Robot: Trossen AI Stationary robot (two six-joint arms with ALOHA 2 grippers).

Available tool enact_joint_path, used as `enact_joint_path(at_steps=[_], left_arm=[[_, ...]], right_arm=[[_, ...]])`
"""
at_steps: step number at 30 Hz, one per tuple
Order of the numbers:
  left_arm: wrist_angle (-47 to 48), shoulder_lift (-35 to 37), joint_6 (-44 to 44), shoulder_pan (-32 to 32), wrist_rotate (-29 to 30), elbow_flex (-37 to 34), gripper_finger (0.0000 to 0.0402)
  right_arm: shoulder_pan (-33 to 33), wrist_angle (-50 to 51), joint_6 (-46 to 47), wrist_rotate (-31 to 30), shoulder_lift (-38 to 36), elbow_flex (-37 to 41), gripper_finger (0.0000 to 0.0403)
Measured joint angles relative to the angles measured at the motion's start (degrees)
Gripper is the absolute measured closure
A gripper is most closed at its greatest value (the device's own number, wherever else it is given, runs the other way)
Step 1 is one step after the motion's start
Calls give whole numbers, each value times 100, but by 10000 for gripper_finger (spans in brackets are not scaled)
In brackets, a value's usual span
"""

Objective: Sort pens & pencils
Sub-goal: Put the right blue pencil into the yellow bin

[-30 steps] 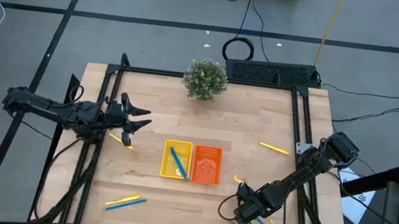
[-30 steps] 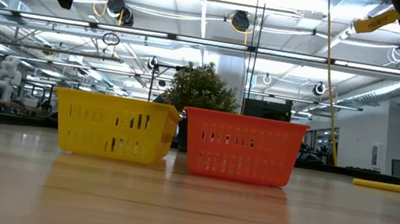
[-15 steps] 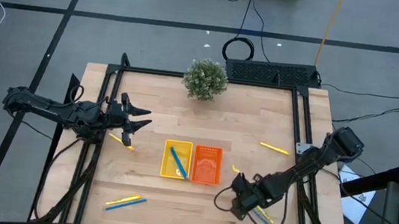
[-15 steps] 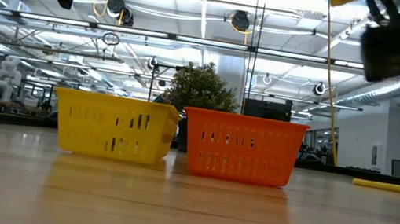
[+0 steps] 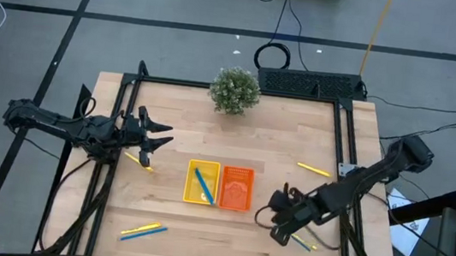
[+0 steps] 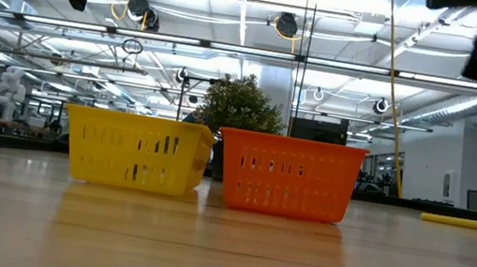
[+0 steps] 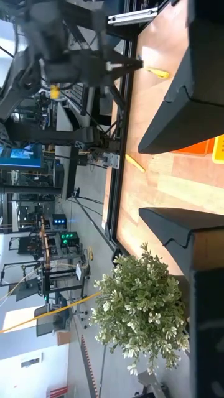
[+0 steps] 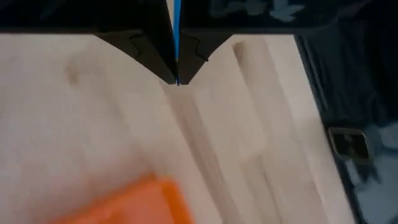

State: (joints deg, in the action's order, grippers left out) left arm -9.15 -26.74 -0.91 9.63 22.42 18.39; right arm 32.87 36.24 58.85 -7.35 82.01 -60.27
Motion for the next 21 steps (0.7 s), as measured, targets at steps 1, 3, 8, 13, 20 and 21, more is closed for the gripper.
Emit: enact_joint_path(at_steps=[1,3,8,13,20,21], left_arm=[[0,0,0,0,1,0,245],[-6,2,3,0,1,0,245],[-109,0,9,0,1,0,245],[-398,-113,202,0,-5,0,245],[-1223,-933,840,-5,-471,0,245],[-1447,-1133,931,-15,-530,0,245]], right_arm=[[-56,13,-152,-130,-123,0,403],[-215,49,-543,-396,-341,0,403],[-899,-179,-1811,-833,-726,0,403],[-1794,-1107,-3393,-923,-828,0,403],[-2737,-3096,-4889,-577,-803,238,403],[-2837,-3396,-5011,-450,-801,320,403]])
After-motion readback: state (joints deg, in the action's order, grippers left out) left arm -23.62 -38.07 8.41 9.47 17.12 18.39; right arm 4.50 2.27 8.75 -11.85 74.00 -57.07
